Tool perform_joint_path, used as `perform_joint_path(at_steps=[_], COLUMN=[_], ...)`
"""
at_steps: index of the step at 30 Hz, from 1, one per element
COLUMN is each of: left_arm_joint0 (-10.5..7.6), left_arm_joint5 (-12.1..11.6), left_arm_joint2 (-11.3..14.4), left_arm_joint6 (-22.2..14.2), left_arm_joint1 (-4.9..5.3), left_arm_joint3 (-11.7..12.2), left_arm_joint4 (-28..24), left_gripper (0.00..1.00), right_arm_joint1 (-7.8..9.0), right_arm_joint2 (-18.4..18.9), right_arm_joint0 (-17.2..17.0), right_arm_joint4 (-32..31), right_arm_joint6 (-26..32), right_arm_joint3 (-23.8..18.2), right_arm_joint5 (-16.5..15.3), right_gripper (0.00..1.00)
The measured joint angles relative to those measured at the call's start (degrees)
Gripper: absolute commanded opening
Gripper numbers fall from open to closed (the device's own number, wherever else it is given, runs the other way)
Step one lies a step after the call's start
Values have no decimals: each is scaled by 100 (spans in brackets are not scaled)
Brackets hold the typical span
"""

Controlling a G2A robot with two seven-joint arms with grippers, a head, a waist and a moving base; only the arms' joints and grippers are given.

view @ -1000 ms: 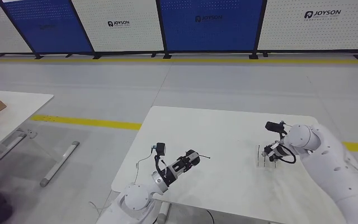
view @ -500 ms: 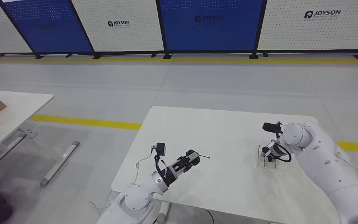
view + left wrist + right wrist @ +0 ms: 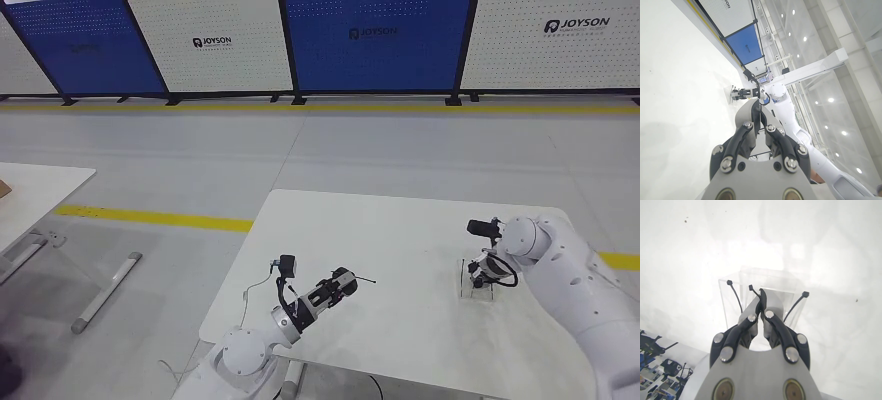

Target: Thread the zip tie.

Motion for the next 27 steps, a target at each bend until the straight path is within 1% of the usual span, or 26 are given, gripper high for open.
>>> perform_joint_path(at_steps=[3, 6, 10, 13, 16, 19, 20, 23, 27], left_arm_joint0=[0, 0, 0, 0, 0, 0, 0, 0, 0], left_arm_joint5=[0, 0, 0, 0, 0, 0, 0, 0, 0], left_arm_joint2=[0, 0, 0, 0, 0, 0, 0, 0, 0], left_arm_joint6=[0, 0, 0, 0, 0, 0, 0, 0, 0], left_arm_joint1=[0, 0, 0, 0, 0, 0, 0, 0, 0], left_arm_joint3=[0, 0, 0, 0, 0, 0, 0, 0, 0], left_arm_joint4=[0, 0, 0, 0, 0, 0, 0, 0, 0], left_gripper=[0, 0, 0, 0, 0, 0, 0, 0, 0], right_arm_joint1=[5, 41, 149, 280, 439, 619, 692, 876, 1069], right_arm_joint2=[32, 72, 211, 407, 653, 967, 1116, 1533, 2042], right_arm_joint0=[-5, -55, -198, -354, -570, -844, -969, -1275, -1694], right_arm_joint4=[-16, -104, -193, -244, -319, -344, -297, -205, -150], right_arm_joint6=[1, -13, -48, -71, -69, 6, 60, 88, -59], right_arm_joint3=[28, -75, -410, -764, -1195, -1688, -1893, -2309, -2806], right_arm_joint5=[-72, -73, -69, -23, 65, 67, 0, -171, -264], right_gripper=[0, 0, 0, 0, 0, 0, 0, 0, 0])
